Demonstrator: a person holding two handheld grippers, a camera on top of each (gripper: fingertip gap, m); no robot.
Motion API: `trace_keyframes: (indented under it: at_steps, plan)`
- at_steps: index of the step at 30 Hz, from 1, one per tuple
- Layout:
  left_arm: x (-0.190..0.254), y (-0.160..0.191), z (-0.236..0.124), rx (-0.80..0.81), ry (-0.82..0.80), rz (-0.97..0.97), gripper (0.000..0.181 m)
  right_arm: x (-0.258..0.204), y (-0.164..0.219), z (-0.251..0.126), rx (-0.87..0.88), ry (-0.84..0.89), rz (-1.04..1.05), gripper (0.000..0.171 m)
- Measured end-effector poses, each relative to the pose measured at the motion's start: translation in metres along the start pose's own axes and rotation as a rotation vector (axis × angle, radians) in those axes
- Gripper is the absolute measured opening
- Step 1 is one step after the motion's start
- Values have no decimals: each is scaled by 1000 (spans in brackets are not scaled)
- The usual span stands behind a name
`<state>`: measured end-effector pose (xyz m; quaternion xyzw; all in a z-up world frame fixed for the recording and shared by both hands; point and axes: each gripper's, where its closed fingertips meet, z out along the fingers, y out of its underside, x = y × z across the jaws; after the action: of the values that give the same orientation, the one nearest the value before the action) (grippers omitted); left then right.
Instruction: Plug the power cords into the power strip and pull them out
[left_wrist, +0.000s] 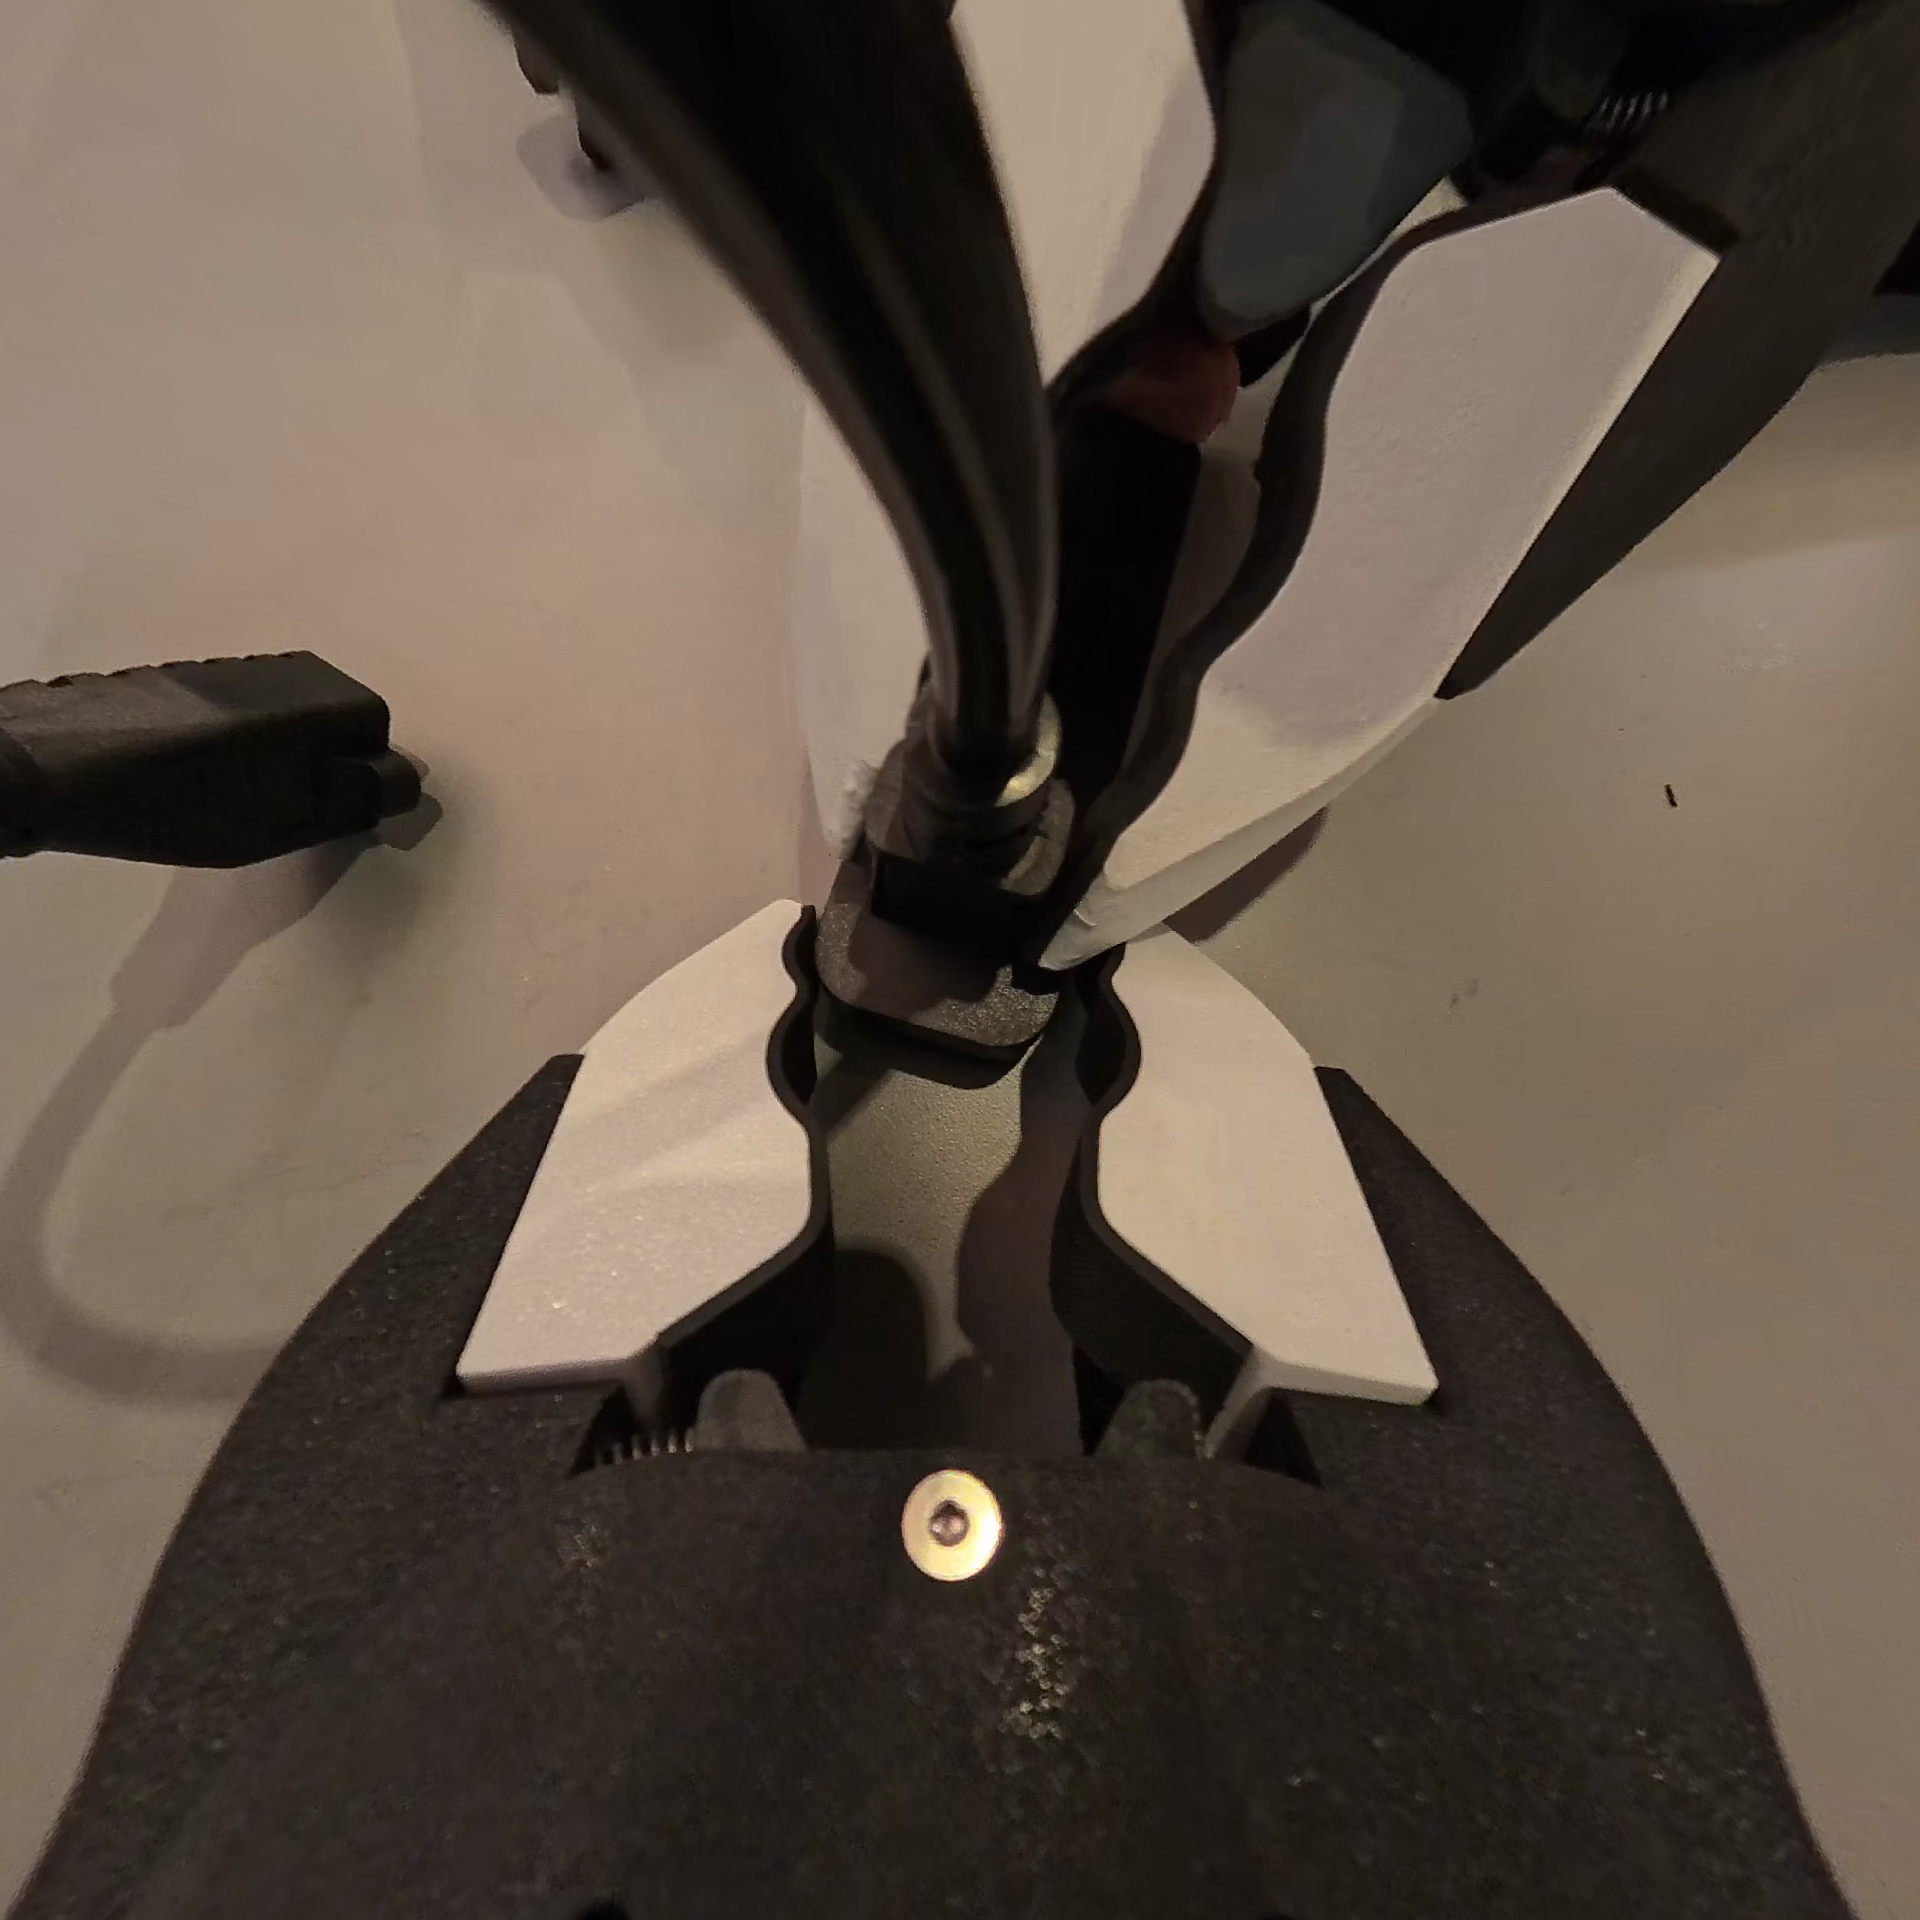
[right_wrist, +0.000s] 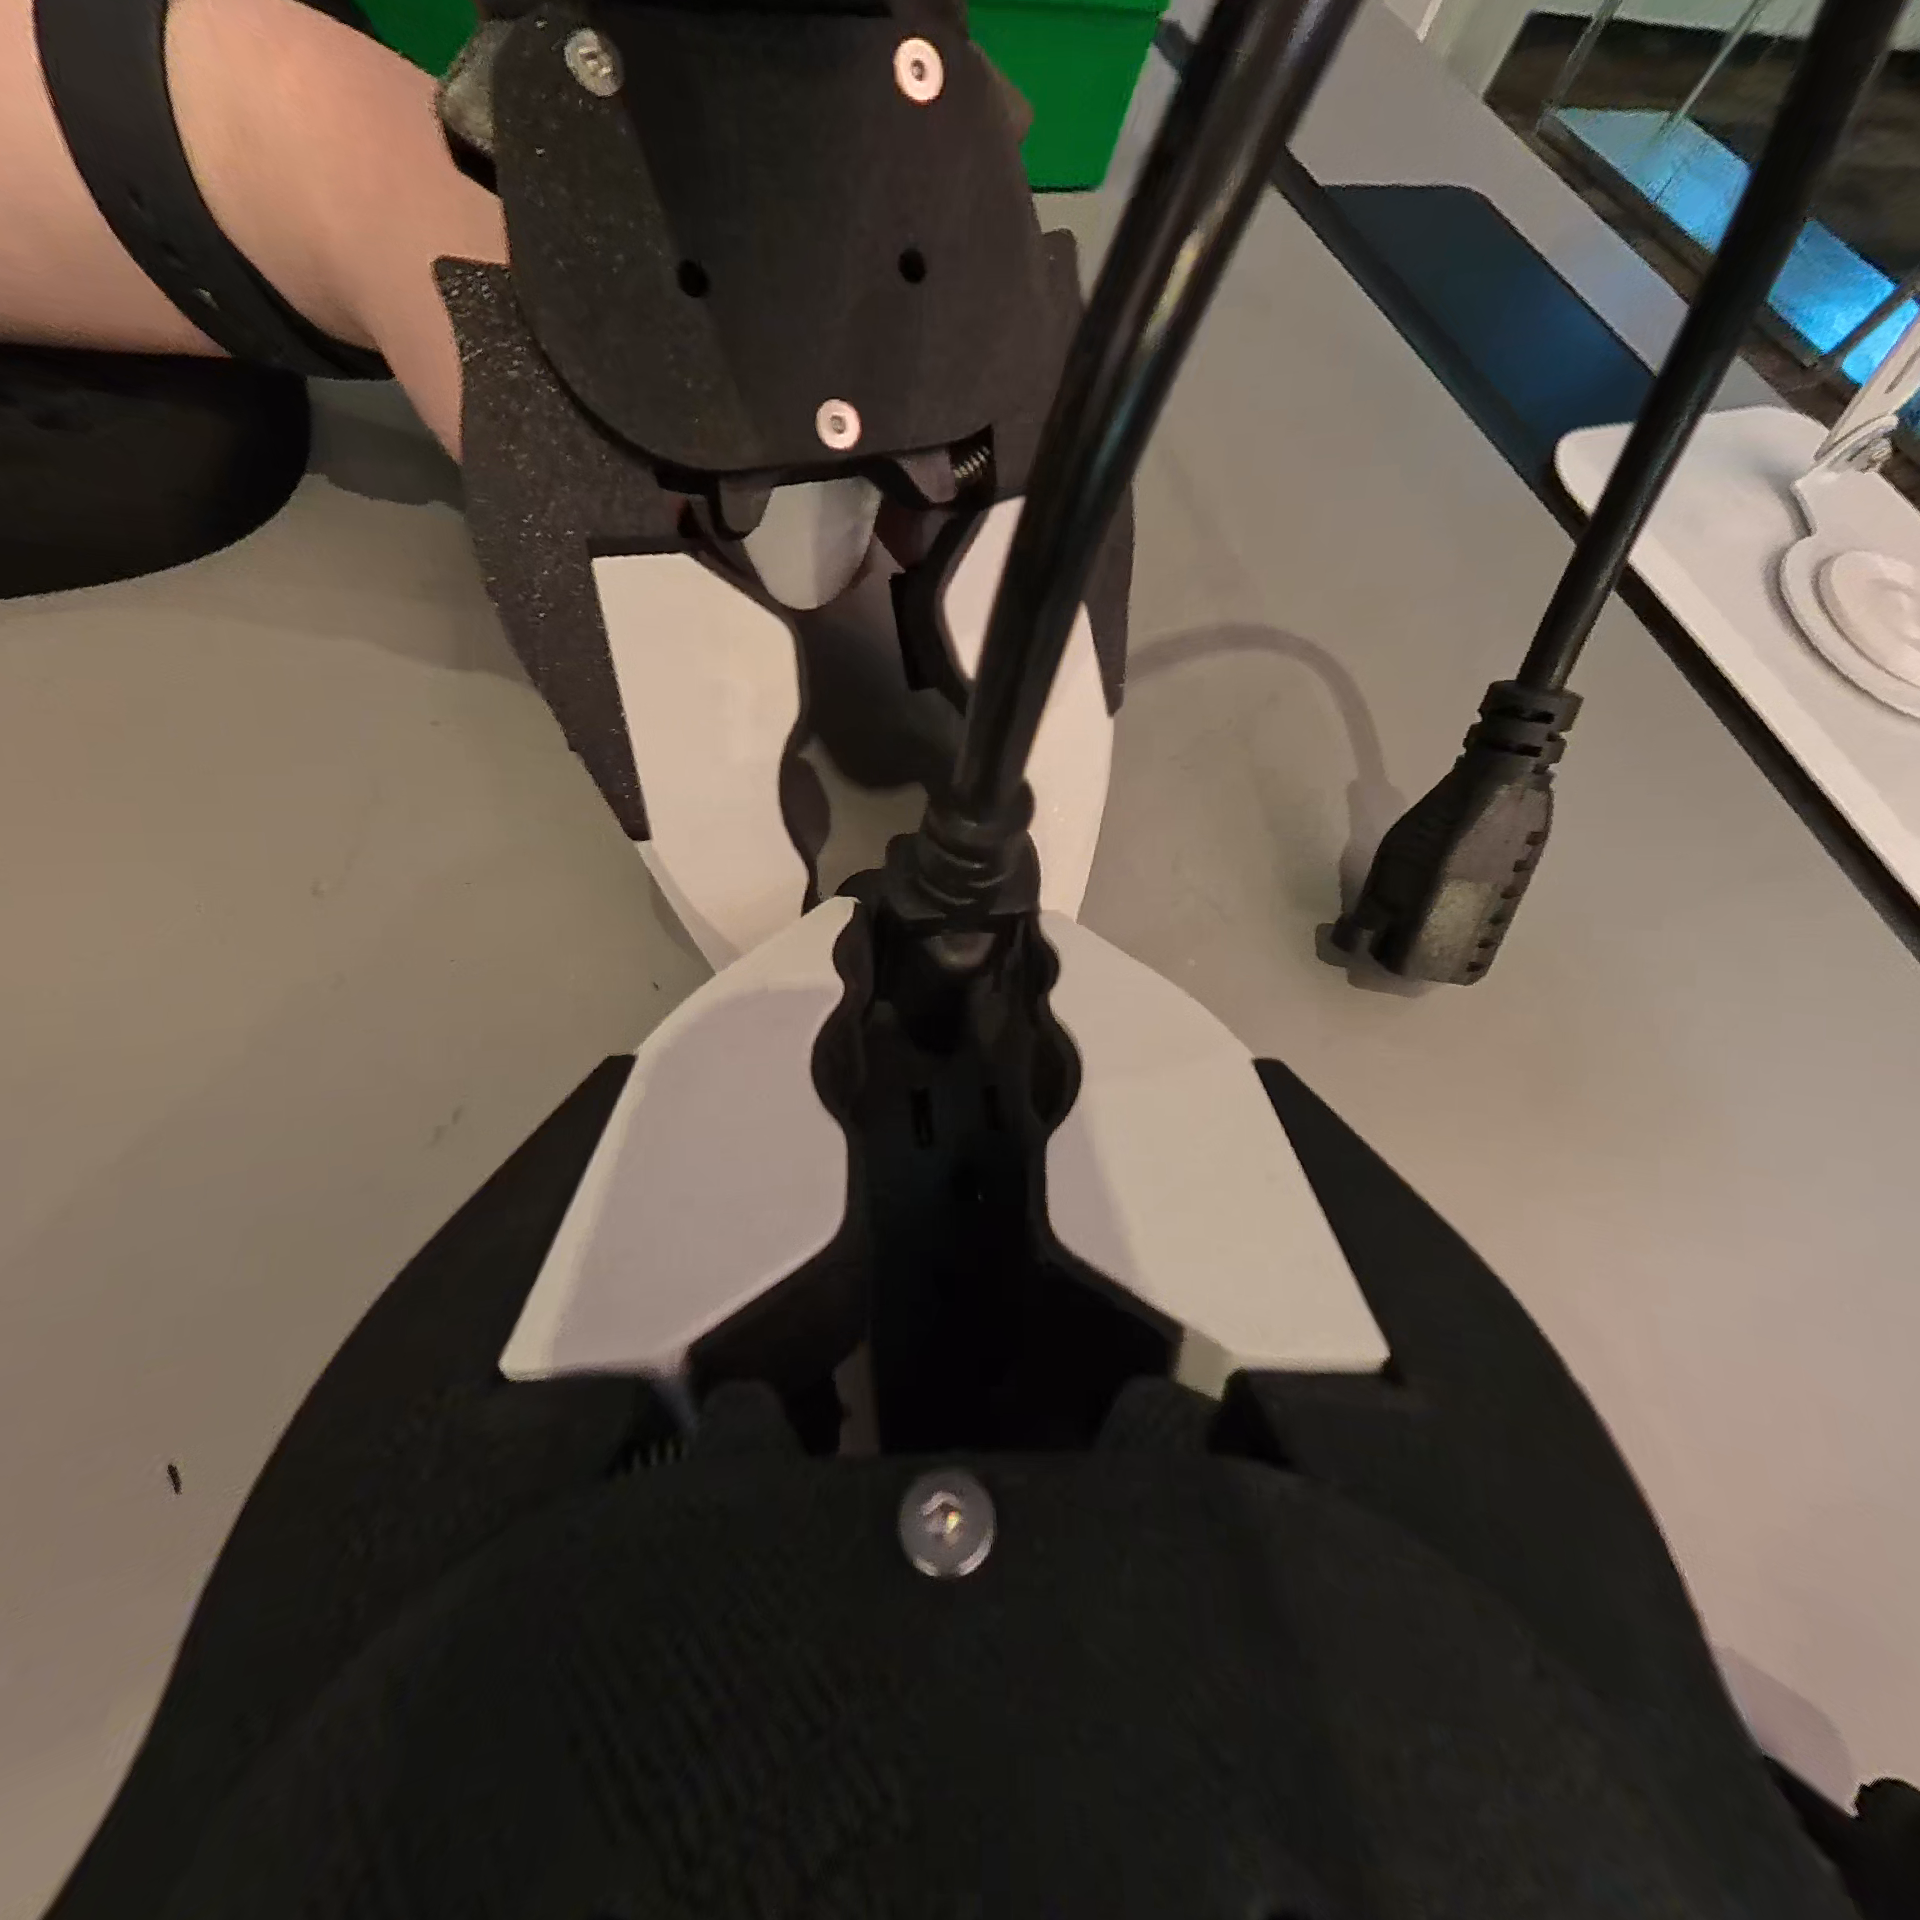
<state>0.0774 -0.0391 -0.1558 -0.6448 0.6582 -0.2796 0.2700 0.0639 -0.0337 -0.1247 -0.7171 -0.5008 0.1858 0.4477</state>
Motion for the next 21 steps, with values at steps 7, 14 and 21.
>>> trace_keyframes:
  at_steps: [7, 14, 21]
  plan:
    - [0, 0, 0, 0, 2, 3, 47, 0, -1, -1, 20, 30, -8, 28]
    - [0, -1, 1, 4, 2, 4, 46, -1, 0, -1, -6, -22, 23, 27]
    - [1, -1, 1, 4, 4, 5, 46, -1, 1, -1, -34, -19, 77, 27]
